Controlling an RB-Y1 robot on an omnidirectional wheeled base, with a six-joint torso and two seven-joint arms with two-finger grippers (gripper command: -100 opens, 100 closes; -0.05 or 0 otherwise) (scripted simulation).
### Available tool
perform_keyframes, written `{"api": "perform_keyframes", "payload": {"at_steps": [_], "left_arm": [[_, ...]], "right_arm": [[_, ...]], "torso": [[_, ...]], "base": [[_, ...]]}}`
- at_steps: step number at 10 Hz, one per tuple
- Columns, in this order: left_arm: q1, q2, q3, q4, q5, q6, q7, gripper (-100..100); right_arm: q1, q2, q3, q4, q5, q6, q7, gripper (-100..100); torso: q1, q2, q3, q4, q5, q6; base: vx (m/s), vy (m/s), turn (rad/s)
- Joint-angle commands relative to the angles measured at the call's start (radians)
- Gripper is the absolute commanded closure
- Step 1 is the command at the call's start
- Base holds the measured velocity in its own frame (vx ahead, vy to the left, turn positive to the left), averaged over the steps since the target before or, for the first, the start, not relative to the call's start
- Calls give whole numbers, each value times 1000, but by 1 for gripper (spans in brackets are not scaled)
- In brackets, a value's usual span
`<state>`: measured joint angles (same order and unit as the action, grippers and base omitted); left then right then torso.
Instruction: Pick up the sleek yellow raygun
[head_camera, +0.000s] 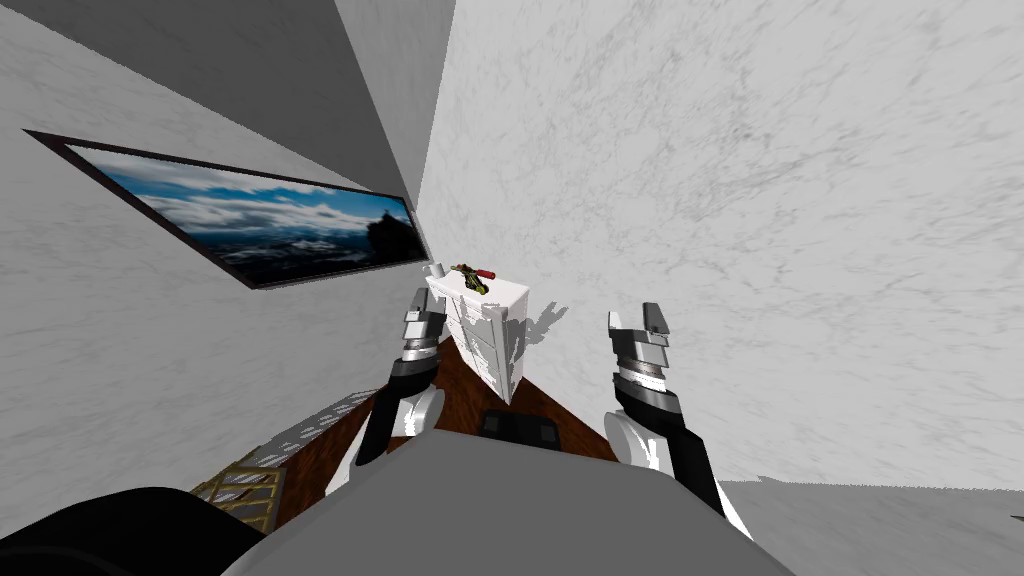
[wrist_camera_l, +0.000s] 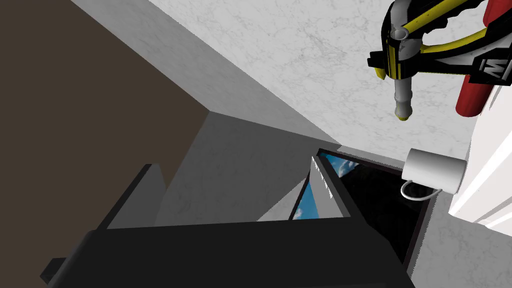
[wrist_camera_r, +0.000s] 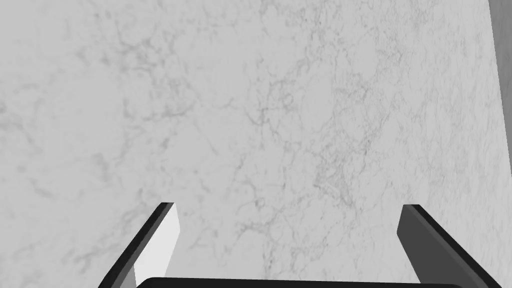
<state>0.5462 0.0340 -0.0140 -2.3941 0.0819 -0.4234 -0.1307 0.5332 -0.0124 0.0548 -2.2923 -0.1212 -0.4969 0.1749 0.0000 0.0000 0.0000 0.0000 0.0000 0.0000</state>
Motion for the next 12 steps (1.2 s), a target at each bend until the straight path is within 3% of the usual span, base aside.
{"api": "perform_keyframes", "payload": {"at_steps": [1,5,8,9,10,11,12], "left_arm": [[-19,41,12,1,4,34,14,-100],[-84,148,49,7,23,147,61,-100],[-107,181,61,9,31,201,77,-100],[-132,215,74,11,40,240,94,-100],[-132,215,74,11,40,249,94,-100],[-160,251,88,13,50,285,112,-100],[-160,251,88,13,50,300,112,-100]], "right_arm": [[0,0,0,0,0,0,0,0],[0,0,0,0,0,0,0,0],[0,0,0,0,0,0,0,0],[0,0,0,0,0,0,0,0],[0,0,0,0,0,0,0,0],[0,0,0,0,0,0,0,0],[0,0,0,0,0,0,0,0]], "torso": [[0,0,0,0,0,0],[11,4,2,1,3,0],[8,1,1,0,2,0],[7,0,0,0,2,0],[7,2,1,0,2,0],[6,2,1,0,2,0],[6,1,0,0,1,0]], "base": [[-15,59,-52],[-50,156,-75],[-19,104,-35],[-40,96,-67],[-36,82,-39],[-16,88,-73],[-20,83,-43]]}}
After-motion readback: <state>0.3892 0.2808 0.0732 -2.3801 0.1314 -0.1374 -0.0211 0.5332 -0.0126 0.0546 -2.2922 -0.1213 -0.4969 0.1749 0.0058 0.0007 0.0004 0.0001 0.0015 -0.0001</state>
